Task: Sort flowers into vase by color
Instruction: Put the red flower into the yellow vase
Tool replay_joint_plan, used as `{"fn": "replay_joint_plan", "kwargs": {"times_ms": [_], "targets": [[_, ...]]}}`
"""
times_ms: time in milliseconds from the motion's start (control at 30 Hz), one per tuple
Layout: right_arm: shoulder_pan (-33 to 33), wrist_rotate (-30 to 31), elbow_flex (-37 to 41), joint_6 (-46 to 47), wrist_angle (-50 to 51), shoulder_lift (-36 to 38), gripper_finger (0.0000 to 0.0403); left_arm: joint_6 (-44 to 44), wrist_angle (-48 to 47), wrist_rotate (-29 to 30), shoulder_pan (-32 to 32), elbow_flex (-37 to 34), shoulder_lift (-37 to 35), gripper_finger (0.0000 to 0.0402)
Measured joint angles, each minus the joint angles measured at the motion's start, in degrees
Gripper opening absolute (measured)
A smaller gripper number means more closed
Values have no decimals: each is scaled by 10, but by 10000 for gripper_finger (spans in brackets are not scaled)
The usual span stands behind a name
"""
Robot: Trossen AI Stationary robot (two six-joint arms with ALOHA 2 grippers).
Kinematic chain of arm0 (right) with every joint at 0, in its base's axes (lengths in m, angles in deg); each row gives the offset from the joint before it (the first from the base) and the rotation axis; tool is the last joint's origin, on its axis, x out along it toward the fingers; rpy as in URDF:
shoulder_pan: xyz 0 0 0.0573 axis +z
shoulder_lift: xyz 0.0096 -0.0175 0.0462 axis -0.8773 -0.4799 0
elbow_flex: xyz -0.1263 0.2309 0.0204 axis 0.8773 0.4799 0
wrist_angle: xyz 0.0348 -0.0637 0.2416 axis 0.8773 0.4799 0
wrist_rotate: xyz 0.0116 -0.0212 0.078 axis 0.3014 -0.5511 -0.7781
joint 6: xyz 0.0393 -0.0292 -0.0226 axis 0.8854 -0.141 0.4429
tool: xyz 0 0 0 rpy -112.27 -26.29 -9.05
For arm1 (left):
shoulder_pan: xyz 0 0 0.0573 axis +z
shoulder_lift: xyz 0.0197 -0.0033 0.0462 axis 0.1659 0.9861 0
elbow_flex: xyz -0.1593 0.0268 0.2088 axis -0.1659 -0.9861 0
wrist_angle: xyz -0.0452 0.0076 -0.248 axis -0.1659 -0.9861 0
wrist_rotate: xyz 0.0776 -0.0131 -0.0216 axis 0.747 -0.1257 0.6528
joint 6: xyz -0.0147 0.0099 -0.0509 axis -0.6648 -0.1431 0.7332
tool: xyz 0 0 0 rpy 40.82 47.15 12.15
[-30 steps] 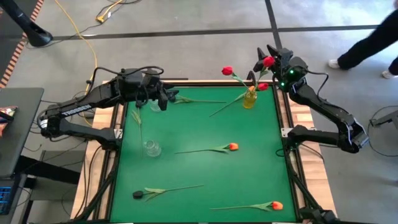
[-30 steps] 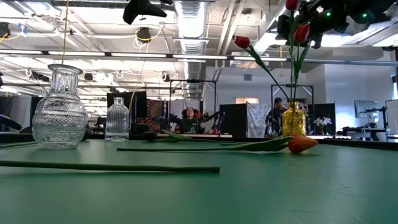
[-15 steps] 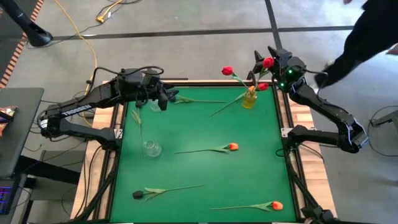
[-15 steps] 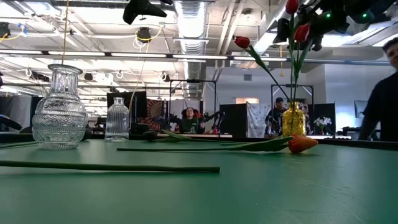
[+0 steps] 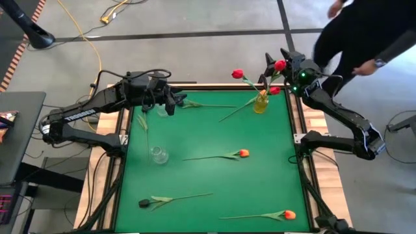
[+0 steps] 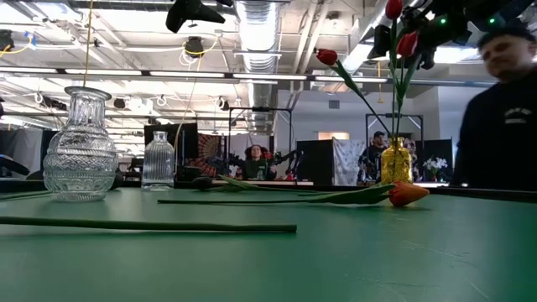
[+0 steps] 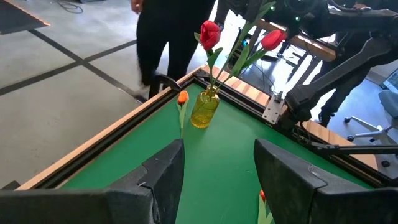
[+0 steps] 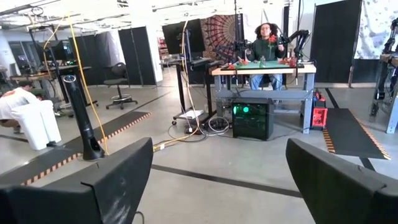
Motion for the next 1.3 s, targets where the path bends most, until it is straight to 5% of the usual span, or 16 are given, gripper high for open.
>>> {"fn": "replay_joint_plan", "kwargs": {"times_ms": [667,1300], "targets": [[8,-7,-1,-18,4,0,389,10,0,3,0,0,0,180],[7,-2,-1,-18,-10,0,250,9,1,4,0,0,0,180]]}}
